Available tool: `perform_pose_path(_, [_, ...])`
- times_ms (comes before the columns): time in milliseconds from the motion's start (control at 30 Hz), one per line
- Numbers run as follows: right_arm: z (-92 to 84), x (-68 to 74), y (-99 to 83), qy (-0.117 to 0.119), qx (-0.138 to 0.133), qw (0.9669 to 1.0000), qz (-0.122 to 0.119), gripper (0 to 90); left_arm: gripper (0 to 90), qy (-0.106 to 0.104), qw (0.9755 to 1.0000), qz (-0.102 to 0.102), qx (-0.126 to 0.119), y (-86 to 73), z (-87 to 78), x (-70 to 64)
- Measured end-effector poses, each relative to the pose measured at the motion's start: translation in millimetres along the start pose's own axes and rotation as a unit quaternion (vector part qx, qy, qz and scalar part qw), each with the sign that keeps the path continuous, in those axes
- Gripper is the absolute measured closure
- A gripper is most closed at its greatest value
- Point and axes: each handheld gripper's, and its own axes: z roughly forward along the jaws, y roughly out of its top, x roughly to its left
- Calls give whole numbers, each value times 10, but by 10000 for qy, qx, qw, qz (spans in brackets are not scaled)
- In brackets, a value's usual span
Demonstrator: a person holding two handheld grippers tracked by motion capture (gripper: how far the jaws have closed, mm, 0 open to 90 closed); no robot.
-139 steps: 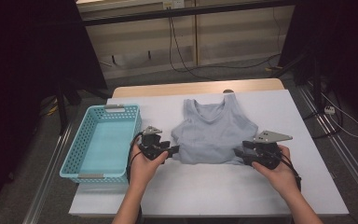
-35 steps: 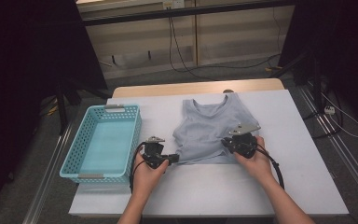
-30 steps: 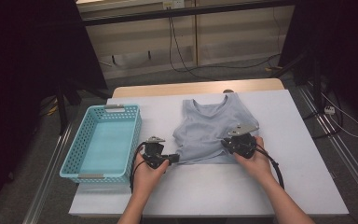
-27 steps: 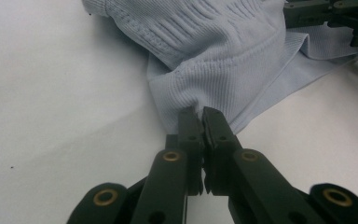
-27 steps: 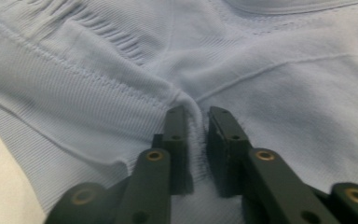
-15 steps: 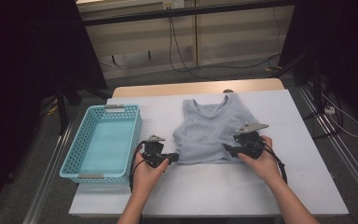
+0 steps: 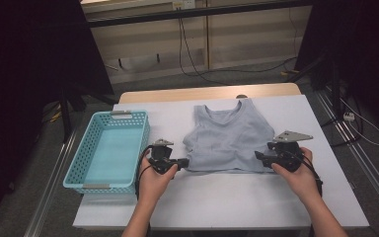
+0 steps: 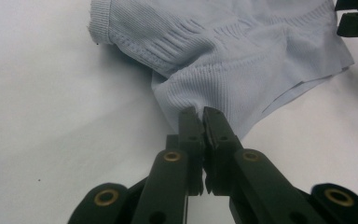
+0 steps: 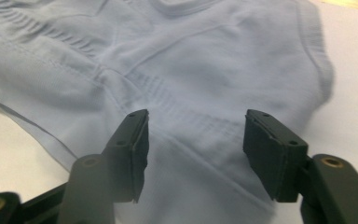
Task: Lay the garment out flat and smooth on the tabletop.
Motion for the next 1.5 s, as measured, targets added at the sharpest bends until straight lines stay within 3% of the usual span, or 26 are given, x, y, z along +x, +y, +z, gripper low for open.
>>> perform_pose_path(367, [-182, -206, -223, -305, 116, 9991, 279, 483, 875, 28, 10000, -30, 11, 17, -14, 13])
perform_pose_path(467, [-201, -252, -280, -459, 272, 9978, 382, 508, 875, 63, 10000, -7, 46, 9, -15, 12])
perform_pose_path(600, [-180, -302, -371, -396, 438, 9966, 572, 547, 875, 76, 9999, 8, 80, 16, 0, 6])
perform_pose_path(733, [-127, -284, -399, -299, 599, 9963, 547, 652, 876, 61, 9999, 3, 114, 17, 10, 15])
perform_pose_path(933, [-103, -277, -385, -38, 547, 9963, 659, 874, 876, 57, 9999, -3, 116, 22, 14, 19])
perform_pose_path(1033, [-154, -315, -370, -52, 501, 9958, 770, 884, 876, 59, 9999, 30, 128, 22, -3, 5])
perform_pose_path(1200, [-410, -302, -333, -343, 307, 9965, 705, 887, 876, -46, 9999, 54, 131, 17, -33, -55])
perform_pose_path(1367, [-423, -288, -382, -220, 320, 9973, 630, 880, 876, -10, 9996, 136, 249, -22, -9, -116])
perform_pose_path(1500, [-402, -264, -374, -174, 259, 9979, 571, 785, 875, -32, 9997, 103, 227, -30, -17, -86])
